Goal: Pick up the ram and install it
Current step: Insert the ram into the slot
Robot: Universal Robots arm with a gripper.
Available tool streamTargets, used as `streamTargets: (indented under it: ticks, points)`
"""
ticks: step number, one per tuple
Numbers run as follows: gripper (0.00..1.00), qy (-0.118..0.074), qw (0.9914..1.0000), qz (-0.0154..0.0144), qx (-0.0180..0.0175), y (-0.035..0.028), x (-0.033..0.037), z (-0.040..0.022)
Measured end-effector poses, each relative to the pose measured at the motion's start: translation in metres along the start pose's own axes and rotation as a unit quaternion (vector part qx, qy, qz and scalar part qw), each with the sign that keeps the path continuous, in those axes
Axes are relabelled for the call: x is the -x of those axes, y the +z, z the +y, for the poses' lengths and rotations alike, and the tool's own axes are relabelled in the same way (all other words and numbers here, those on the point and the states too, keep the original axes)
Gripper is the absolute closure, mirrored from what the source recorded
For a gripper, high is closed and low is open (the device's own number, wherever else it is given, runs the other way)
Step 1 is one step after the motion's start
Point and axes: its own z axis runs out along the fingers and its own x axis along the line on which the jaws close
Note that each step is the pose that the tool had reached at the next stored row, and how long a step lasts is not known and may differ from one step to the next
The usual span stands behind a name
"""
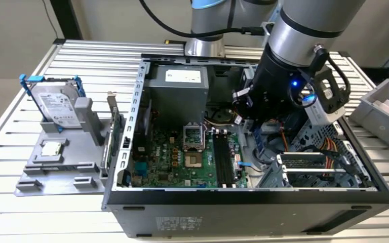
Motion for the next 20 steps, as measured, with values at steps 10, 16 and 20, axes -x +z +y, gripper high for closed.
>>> streamTargets:
  ticks: [10, 16, 20]
  points:
    - [1.0, -0.001, 0.99997, 0.0079, 0.0001, 0.0062, 0.0001, -0.0004]
    - [1.0, -0.001, 0.99989, 0.0145, 0.0001, 0.0098, 0.0002, -0.0007]
    - [1.0, -0.001, 0.99988, 0.0155, 0.0002, 0.0143, 0.0, -0.001]
